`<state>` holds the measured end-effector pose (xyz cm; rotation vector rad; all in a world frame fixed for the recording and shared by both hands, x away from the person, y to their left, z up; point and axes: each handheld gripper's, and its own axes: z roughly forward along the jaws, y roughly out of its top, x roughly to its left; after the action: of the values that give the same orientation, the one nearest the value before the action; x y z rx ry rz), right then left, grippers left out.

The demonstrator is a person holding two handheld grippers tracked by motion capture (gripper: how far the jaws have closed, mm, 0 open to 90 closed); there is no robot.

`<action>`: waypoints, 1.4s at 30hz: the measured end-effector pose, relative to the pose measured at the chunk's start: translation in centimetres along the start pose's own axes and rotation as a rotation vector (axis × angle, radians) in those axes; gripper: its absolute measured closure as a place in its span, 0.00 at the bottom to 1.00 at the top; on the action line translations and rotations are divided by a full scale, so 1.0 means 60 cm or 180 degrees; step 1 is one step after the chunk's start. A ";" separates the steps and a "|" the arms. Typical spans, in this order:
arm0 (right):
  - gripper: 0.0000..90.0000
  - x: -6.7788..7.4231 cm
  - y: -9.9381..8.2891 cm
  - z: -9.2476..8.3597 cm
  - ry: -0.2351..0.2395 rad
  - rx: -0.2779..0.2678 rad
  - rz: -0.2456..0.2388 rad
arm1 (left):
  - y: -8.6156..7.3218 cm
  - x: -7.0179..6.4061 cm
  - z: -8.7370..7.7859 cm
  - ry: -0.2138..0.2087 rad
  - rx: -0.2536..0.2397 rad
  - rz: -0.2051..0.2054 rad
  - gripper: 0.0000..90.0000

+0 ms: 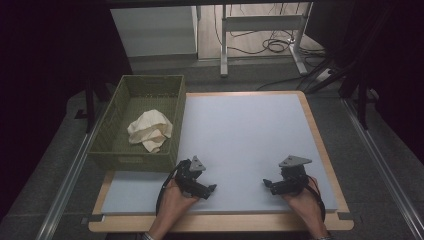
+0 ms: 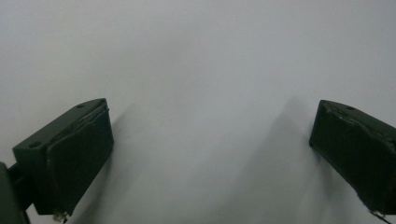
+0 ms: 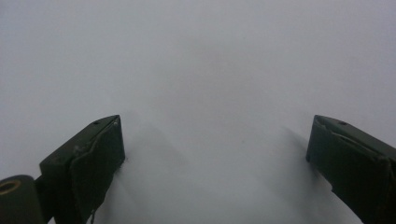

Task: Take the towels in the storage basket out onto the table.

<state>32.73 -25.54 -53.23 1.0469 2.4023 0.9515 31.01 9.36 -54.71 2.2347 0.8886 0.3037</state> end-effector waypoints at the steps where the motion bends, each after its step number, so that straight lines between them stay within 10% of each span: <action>1: 0.05 0.000 0.000 0.000 0.0000 0.0000 0.0000 | 0.000 0.000 0.000 0.0000 0.0000 0.0000 0.00; 42: 0.05 -0.001 -0.001 0.000 0.0013 -0.0018 0.0013 | 0.017 -0.009 -0.006 -0.0064 -0.0034 0.0091 0.02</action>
<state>32.74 -25.60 -53.27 1.0492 2.4004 0.9621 30.96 8.64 -53.76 2.2384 0.8431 0.2982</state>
